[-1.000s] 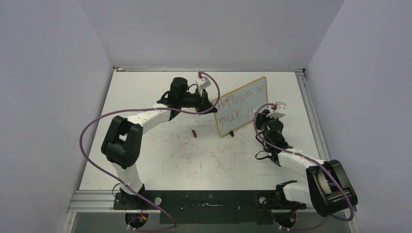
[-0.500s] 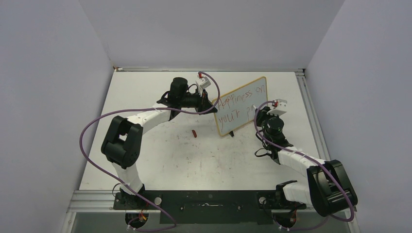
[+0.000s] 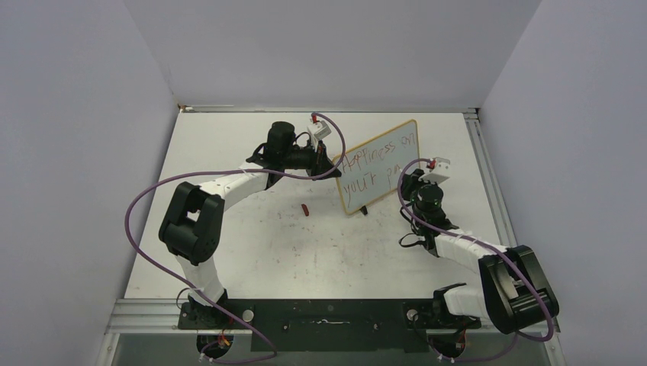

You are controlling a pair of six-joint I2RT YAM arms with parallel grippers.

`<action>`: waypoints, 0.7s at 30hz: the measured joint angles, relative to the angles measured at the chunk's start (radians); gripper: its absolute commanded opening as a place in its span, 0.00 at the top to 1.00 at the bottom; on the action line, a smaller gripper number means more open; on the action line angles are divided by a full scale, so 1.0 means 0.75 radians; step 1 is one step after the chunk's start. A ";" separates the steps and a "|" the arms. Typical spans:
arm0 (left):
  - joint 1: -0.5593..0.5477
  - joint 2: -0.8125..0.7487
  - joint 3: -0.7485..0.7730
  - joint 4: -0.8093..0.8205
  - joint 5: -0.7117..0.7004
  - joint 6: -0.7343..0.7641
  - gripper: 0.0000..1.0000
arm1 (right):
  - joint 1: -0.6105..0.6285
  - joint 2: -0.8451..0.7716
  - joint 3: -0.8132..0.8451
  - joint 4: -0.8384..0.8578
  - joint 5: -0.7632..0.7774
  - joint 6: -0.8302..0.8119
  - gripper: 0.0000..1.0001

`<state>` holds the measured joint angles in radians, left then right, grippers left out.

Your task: Write a sentence on the whiteboard

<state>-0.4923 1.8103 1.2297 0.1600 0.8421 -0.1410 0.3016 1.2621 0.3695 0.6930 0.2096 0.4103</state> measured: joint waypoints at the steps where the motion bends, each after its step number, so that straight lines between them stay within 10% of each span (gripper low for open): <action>1: 0.000 0.000 0.000 0.000 0.000 -0.001 1.00 | 0.000 0.004 0.000 0.001 0.003 0.002 0.95; 21: -0.006 -0.003 0.000 -0.009 0.000 0.001 1.00 | 0.000 0.008 0.000 -0.058 0.062 0.018 0.95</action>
<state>-0.4965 1.8084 1.2297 0.1535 0.8421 -0.1406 0.3016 1.2678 0.3695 0.6495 0.2562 0.4236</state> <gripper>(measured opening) 0.063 0.149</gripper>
